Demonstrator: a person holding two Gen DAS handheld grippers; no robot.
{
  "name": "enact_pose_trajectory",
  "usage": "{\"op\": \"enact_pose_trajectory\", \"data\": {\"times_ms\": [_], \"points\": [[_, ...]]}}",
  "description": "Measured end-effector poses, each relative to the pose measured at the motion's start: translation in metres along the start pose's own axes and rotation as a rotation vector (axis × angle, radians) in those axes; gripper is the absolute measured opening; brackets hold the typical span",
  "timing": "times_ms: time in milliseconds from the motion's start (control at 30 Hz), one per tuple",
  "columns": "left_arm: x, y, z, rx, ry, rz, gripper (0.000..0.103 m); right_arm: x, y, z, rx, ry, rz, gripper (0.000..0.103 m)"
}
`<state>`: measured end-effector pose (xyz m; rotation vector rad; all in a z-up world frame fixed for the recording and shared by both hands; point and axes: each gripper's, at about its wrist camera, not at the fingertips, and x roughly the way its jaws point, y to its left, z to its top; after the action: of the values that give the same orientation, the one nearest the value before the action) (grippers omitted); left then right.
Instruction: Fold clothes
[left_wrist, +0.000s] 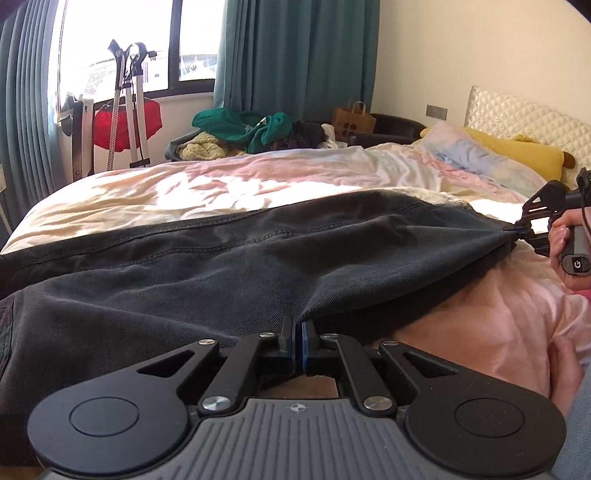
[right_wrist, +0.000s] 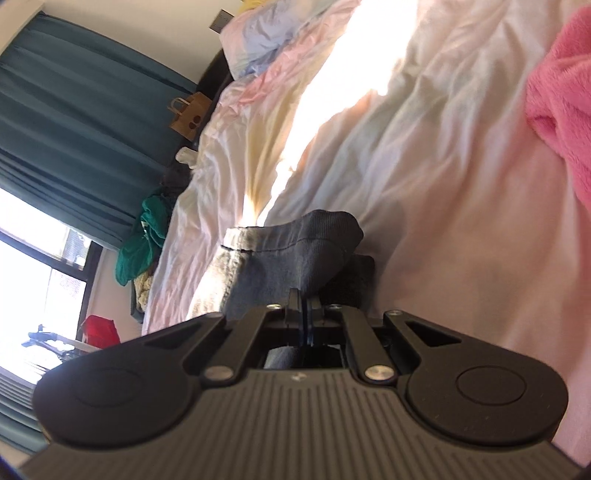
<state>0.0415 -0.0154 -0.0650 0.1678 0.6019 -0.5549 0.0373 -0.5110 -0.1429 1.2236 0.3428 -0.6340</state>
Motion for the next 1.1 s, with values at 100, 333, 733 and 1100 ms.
{"op": "enact_pose_trajectory", "data": {"times_ms": [100,333,733,1100], "points": [[0.006,0.0,-0.004,-0.005,0.032,0.016,0.006,0.002,-0.006,0.0,0.035,0.021,-0.002,0.006],[0.012,-0.001,-0.011,-0.032,0.065,0.038,0.012,-0.002,-0.009,-0.002,0.084,0.034,0.009,0.008],[0.012,0.001,-0.012,-0.069,0.069,0.037,0.012,-0.007,-0.01,0.002,0.098,0.054,0.019,0.009],[0.009,0.003,-0.01,-0.112,0.078,0.033,0.015,-0.02,-0.037,0.009,0.237,0.083,0.039,0.017]]}}
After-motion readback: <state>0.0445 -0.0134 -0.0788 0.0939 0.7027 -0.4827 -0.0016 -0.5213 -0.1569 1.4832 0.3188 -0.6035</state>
